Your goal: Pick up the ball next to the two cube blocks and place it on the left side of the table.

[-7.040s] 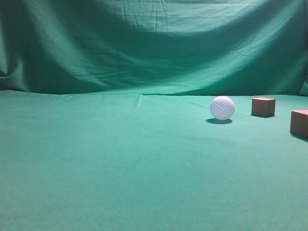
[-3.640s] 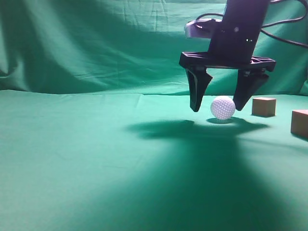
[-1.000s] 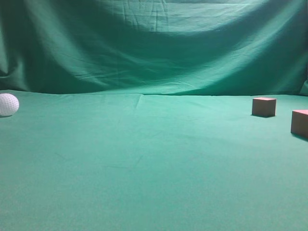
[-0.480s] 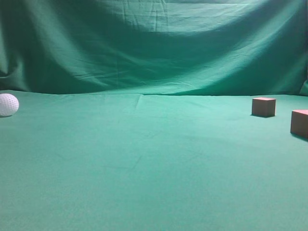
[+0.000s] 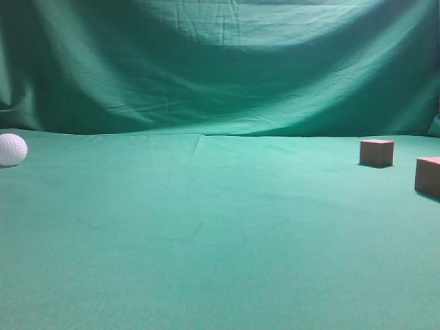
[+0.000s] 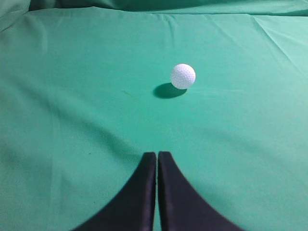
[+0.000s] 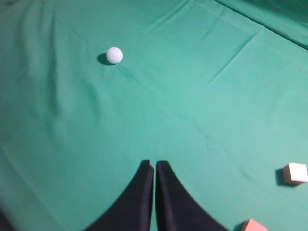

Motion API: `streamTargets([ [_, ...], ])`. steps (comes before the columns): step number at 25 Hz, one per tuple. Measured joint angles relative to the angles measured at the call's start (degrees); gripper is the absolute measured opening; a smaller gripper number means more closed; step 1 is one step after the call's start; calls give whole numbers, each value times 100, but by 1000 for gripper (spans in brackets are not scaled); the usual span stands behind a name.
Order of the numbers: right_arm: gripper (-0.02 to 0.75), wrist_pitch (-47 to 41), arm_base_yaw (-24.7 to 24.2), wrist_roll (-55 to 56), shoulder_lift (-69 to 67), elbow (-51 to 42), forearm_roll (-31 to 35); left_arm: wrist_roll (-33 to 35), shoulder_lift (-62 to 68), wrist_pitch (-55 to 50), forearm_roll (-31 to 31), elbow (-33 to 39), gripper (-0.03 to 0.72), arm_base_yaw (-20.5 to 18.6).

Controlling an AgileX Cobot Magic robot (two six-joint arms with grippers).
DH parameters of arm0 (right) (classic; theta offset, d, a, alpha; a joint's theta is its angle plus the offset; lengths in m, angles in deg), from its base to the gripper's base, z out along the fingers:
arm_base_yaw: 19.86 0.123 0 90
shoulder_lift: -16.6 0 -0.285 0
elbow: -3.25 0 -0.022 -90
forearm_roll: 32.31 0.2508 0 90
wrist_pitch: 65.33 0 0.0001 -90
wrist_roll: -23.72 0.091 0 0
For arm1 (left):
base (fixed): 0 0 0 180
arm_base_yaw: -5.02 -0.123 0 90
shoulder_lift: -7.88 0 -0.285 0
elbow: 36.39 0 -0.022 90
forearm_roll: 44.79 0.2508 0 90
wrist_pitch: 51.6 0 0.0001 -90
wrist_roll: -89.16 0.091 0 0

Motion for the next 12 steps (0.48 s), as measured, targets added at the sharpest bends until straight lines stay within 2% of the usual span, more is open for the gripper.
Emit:
streamTargets([
  [4, 0, 210, 0, 0, 1296, -1164, 19, 0, 0, 0, 0, 0, 0, 0],
  [12, 0, 120, 0, 120, 3294, -2390, 15, 0, 0, 0, 0, 0, 0, 0],
])
